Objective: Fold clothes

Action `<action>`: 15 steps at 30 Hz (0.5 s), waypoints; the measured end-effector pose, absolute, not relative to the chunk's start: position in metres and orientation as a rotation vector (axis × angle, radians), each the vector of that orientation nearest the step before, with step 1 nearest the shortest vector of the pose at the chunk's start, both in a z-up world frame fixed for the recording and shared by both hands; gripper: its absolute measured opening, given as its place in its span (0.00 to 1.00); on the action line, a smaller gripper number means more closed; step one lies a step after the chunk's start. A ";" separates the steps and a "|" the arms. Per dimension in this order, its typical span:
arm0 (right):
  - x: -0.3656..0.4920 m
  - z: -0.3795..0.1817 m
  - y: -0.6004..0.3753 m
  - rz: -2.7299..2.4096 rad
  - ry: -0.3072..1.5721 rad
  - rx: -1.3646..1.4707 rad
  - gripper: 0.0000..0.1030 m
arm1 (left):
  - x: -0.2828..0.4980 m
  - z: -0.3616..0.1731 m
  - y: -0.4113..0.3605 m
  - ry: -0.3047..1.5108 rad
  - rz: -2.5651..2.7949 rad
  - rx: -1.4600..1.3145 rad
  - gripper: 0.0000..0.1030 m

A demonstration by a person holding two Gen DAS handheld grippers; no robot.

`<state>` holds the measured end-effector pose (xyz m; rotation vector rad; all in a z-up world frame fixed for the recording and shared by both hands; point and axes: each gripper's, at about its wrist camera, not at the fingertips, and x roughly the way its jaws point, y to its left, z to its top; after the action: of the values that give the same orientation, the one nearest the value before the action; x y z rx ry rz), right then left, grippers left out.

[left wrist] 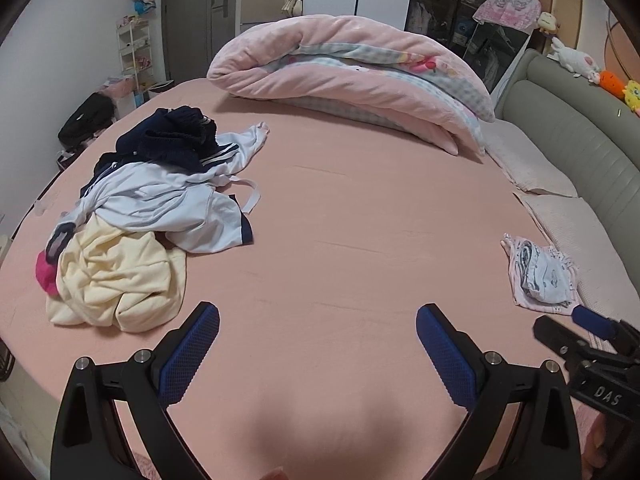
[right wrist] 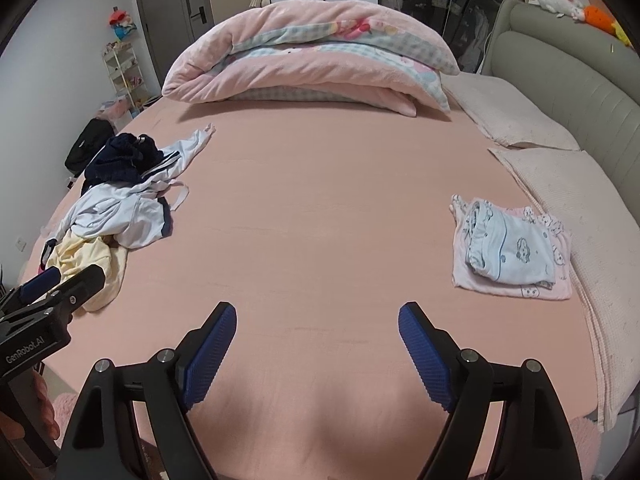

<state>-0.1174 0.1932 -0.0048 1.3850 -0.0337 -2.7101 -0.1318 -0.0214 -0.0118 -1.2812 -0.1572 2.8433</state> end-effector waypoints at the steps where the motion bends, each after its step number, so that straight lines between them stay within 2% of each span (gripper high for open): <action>1: -0.115 -0.005 0.192 -2.707 -0.033 1.387 0.81 | -0.129 -0.011 -0.022 -0.159 2.848 -1.284 0.97; 15: -0.086 -0.002 0.185 -2.699 -0.016 1.382 0.81 | -0.097 -0.009 -0.013 -0.066 2.867 -1.317 0.97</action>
<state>-0.0857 0.1849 -0.0021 1.3822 -0.0161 -2.6987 -0.0970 -0.0132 -0.0095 -1.3171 -0.0658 2.8669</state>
